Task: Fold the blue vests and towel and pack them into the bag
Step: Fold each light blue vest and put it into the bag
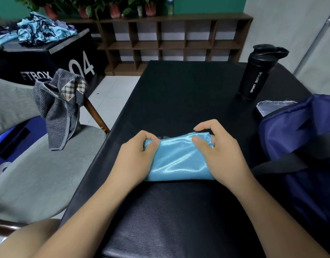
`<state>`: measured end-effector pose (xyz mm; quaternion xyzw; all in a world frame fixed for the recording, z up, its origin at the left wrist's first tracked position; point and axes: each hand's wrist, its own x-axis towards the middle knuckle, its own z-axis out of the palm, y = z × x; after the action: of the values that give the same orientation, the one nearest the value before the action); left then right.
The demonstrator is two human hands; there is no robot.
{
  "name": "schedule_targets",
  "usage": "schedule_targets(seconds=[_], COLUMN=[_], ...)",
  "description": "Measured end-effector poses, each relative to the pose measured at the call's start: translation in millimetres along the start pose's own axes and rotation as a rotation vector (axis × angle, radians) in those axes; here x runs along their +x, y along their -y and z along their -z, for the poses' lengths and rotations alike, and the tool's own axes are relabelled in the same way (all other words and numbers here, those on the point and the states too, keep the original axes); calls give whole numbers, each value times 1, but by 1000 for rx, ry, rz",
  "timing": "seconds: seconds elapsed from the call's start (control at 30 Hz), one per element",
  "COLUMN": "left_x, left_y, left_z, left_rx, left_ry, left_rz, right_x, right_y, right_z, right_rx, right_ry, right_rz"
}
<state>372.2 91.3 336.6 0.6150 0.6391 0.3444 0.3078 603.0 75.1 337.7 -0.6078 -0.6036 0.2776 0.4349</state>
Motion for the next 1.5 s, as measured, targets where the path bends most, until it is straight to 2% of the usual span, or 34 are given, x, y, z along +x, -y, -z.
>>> schedule_targets(seconds=[0.1, 0.3, 0.43, 0.7, 0.87, 0.97, 1.03, 1.23, 1.5], left_x=[0, 2, 1, -6, -13, -19, -25, -52, -75], left_y=[-1, 2, 0, -10, -25, -47, -67, -134, -217], left_z=[1, 2, 3, 3, 16, 30, 39, 41, -2], left_rx=[145, 414, 453, 83, -215, -252, -252, -352, -497], left_ry=[5, -3, 61, 91, 130, 172, 224, 408, 444], left_rz=[-34, -66, -25, -3, -96, -237, -331, -526, -653], right_x=[2, 2, 4, 5, 2, -4, -9, -32, -70], right_y=[-4, -11, -15, -18, 4, 41, 65, 119, 126], right_z=[-4, -7, -9, -11, -2, 14, 30, 108, 236], right_rx=[-80, -244, -330, -485, -353, -205, -203, -253, -133], right_ry=[-10, 1, -49, -27, 0, 189, 311, 467, 318], right_rz=[-59, -52, -15, 147, 297, 221, 217, 237, 158])
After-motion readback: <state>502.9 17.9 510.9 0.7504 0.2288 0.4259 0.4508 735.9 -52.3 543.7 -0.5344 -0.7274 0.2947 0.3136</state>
